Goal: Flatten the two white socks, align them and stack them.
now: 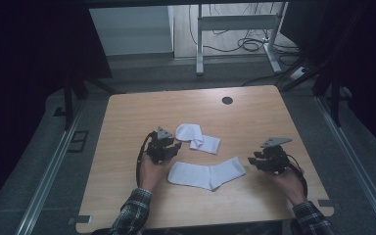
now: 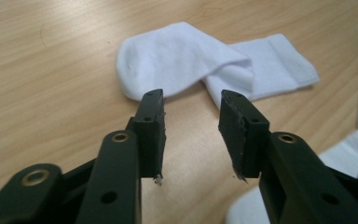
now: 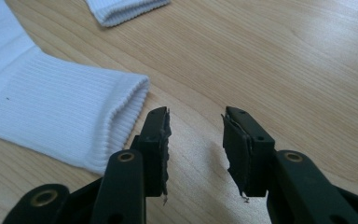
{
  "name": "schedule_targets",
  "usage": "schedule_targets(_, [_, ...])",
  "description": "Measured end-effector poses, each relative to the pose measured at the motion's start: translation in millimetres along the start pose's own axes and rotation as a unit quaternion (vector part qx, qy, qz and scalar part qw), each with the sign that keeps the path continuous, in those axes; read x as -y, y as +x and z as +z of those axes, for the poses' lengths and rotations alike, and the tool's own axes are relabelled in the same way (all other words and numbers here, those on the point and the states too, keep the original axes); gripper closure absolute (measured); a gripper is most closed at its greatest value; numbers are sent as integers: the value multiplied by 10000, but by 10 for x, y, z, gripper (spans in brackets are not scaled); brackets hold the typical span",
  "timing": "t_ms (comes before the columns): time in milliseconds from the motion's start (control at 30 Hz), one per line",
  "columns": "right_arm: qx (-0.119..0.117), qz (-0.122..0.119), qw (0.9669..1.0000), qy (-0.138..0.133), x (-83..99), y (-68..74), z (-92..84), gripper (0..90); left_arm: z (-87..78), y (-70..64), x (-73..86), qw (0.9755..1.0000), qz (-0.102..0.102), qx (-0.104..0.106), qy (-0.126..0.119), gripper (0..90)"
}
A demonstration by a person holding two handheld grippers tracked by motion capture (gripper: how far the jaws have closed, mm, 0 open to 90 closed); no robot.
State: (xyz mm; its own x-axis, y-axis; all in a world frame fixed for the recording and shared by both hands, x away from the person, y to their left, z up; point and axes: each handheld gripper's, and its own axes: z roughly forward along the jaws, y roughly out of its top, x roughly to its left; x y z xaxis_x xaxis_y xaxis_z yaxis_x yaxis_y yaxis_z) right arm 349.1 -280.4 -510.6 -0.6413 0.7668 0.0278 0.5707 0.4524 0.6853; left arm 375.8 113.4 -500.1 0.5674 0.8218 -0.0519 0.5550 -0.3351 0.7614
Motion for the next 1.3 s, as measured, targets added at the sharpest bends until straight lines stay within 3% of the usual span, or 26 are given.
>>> schedule_targets(300, [-78,-1,10000,28,-67,20,10,741,229,134,-120,9998,-47,-155,146,648])
schedule_targets(600, [-443,48,9990,-38,-254,108,122,873,438,224,-157,9983,-141,-526,196,420])
schedule_targets(867, [-671,43,9976,-151,-480,229,317,886,581,292,-205,9973,-309,-635,212,334])
schedule_targets(1300, [-868,-109,9961,-122,-788,511,753,886,700,341,-159,9958,-472,-754,219,290])
